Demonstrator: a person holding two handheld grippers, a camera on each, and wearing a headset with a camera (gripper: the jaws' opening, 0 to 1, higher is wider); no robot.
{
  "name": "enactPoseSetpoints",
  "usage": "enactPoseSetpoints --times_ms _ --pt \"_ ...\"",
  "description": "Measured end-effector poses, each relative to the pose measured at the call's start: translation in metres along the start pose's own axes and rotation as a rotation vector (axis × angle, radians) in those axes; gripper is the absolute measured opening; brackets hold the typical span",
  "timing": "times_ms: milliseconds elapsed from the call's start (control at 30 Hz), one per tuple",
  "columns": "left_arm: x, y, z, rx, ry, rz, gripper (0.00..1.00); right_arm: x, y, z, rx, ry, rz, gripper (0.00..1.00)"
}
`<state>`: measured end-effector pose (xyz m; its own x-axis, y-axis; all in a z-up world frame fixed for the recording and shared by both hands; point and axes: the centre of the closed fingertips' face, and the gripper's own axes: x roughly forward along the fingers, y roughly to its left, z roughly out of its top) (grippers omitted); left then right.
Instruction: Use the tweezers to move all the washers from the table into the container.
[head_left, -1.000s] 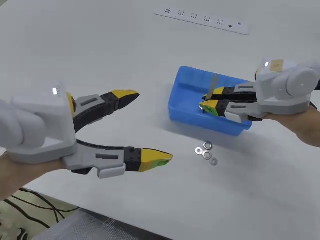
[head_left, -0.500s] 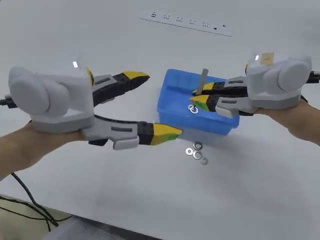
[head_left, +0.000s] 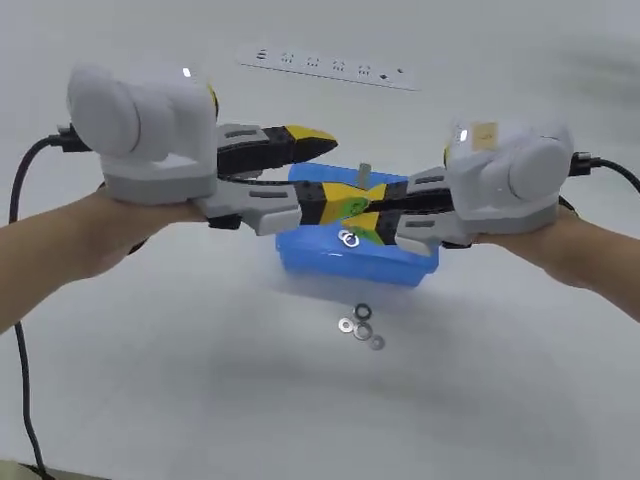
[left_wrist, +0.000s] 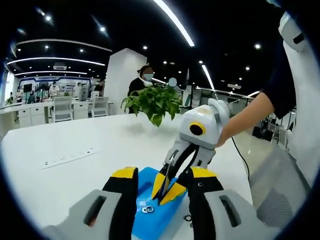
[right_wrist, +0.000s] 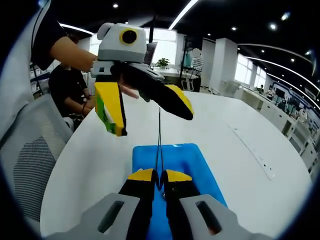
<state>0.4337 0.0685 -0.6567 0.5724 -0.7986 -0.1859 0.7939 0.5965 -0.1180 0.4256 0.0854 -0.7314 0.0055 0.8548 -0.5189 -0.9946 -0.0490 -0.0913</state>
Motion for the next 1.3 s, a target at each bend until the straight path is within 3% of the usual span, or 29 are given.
enactPoseSetpoints --times_ms 133,500,733,833,933,1000,1200,1300 --pt "0.005 -0.006 -0.003 0.018 0.028 -0.049 0.29 0.001 0.004 0.0 -0.007 0.001 0.011 0.08" --pt "0.011 -0.016 -0.003 0.067 0.101 -0.135 0.14 0.005 0.006 0.002 -0.021 0.002 0.022 0.08" --pt "0.007 -0.022 -0.003 0.069 0.119 -0.176 0.09 0.004 0.008 0.005 -0.038 0.001 0.028 0.08" --pt "0.007 -0.025 -0.004 0.107 0.132 -0.179 0.08 0.005 0.011 0.004 -0.049 0.009 0.033 0.09" --pt "0.008 -0.024 -0.004 0.202 0.147 -0.164 0.07 0.006 0.013 0.003 -0.051 0.01 0.034 0.09" --pt "0.008 -0.024 -0.004 0.199 0.15 -0.159 0.05 0.006 0.011 0.004 -0.059 0.013 0.019 0.11" --pt "0.009 -0.018 -0.001 0.269 0.163 -0.128 0.05 0.004 0.002 0.005 -0.06 0.032 -0.025 0.13" --pt "0.007 -0.01 -0.001 0.292 0.175 -0.106 0.05 0.001 -0.001 0.006 -0.032 0.029 -0.039 0.21"
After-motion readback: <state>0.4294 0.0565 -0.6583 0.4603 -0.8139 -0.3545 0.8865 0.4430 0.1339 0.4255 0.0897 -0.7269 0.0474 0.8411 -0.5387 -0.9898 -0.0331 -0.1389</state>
